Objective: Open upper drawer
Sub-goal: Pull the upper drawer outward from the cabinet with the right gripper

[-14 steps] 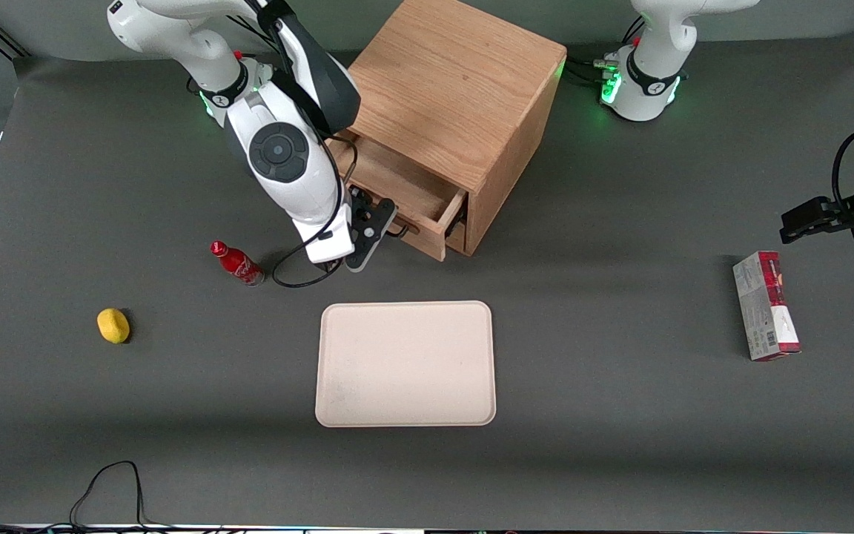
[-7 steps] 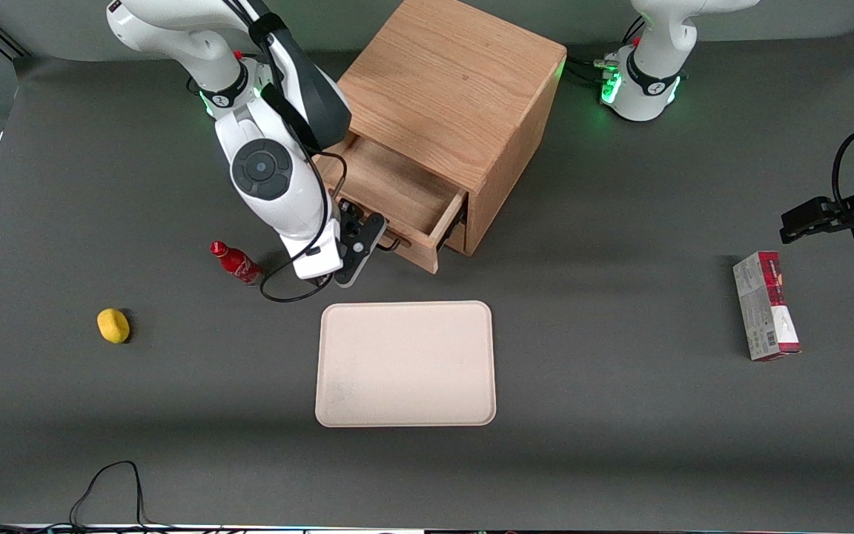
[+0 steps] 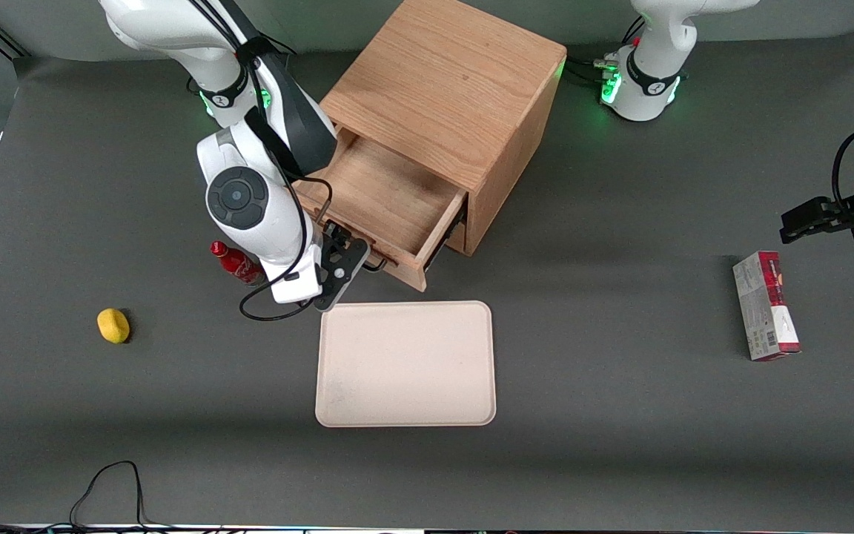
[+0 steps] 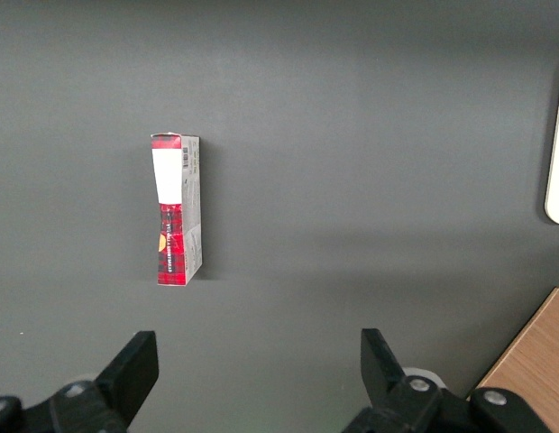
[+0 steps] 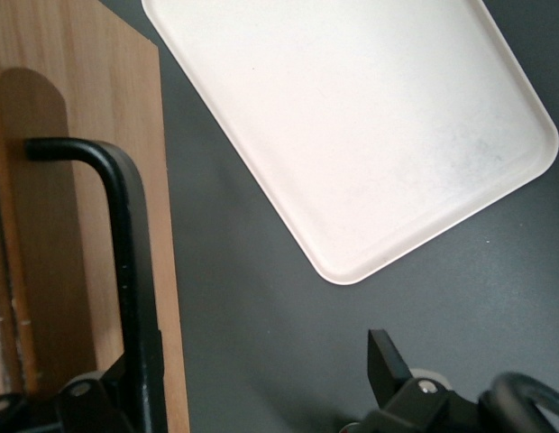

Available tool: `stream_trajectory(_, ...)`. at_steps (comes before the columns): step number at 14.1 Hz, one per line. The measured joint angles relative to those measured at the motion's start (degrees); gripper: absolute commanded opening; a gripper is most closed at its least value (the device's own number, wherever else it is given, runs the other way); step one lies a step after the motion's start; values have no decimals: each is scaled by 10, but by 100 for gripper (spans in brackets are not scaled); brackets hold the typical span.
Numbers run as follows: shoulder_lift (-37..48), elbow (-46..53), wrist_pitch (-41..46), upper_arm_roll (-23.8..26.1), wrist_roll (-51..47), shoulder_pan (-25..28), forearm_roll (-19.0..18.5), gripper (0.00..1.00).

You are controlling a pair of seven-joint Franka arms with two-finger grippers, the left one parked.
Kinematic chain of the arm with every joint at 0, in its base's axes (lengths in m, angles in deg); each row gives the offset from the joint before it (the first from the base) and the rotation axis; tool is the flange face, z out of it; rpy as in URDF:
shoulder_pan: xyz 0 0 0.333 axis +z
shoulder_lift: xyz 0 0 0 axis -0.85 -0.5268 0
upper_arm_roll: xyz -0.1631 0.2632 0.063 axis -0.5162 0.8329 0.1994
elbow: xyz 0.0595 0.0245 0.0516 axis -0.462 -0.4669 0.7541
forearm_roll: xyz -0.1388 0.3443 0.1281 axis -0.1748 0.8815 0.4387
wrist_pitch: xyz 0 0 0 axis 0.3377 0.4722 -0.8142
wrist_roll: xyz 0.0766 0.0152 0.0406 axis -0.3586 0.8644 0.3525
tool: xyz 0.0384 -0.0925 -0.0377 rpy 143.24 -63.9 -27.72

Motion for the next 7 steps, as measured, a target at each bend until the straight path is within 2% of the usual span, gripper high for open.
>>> stream_trajectory(7, -23, 36, 9, 0, 1, -19, 0, 100)
